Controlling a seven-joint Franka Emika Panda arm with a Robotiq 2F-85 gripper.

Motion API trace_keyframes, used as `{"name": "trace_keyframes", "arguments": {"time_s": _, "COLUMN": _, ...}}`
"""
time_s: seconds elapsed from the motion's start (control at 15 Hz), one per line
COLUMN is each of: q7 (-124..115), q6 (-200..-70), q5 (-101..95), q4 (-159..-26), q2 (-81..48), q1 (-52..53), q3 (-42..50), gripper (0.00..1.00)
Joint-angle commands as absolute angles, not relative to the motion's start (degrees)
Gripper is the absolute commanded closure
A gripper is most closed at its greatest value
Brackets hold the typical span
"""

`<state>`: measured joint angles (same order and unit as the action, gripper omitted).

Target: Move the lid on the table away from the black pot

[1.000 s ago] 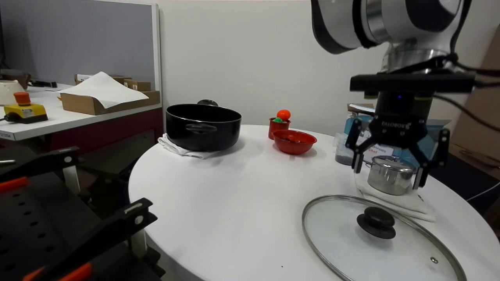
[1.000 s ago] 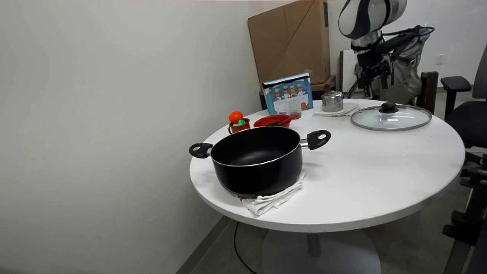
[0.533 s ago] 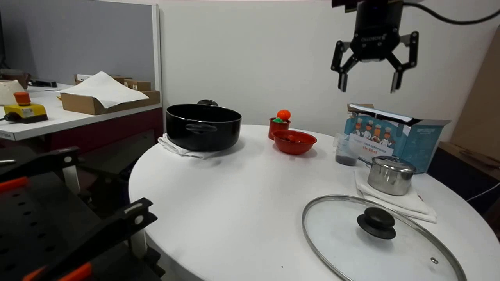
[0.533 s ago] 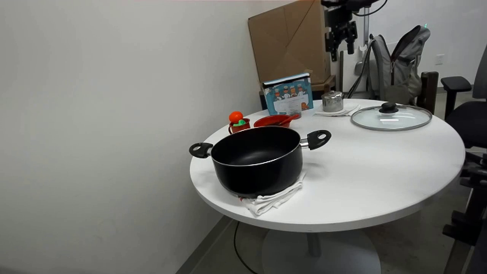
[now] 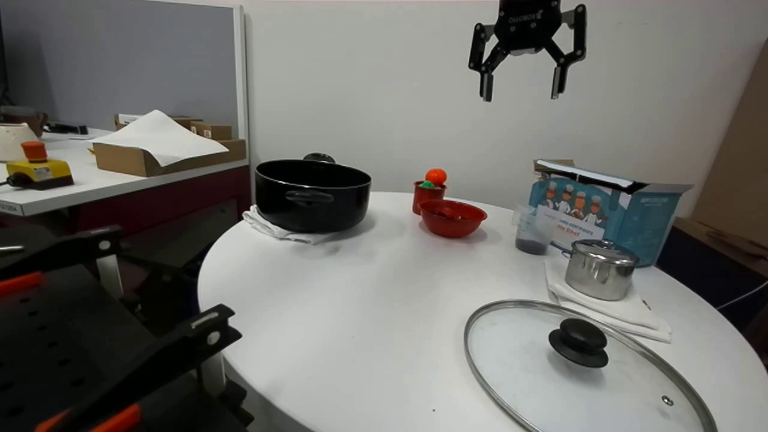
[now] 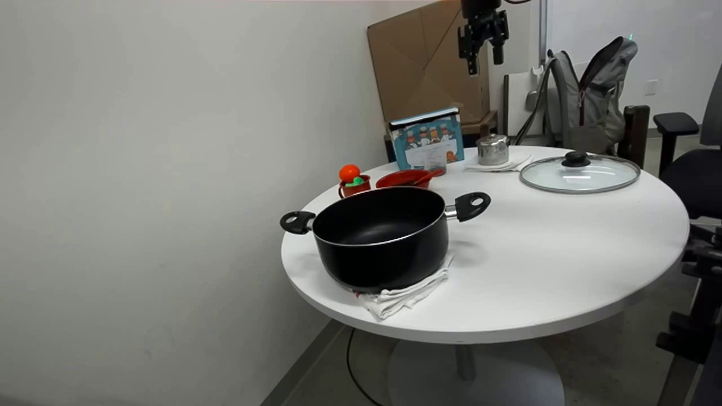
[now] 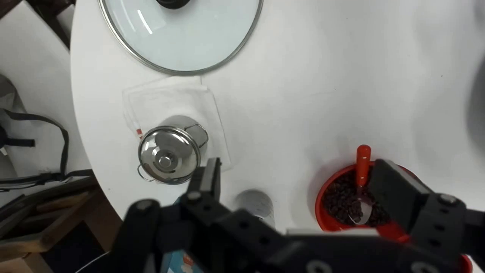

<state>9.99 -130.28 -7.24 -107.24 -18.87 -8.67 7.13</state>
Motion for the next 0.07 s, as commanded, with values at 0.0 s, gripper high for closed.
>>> {"name": "trace_keyframes", "arguments": {"time_s": 0.0, "q7": 9.98, "q6": -130.14, "q5": -7.28, "q4": -107.27, "q2": -18.87, "q1": -8.90, "q3": 7.02, "gripper": 0.00}}
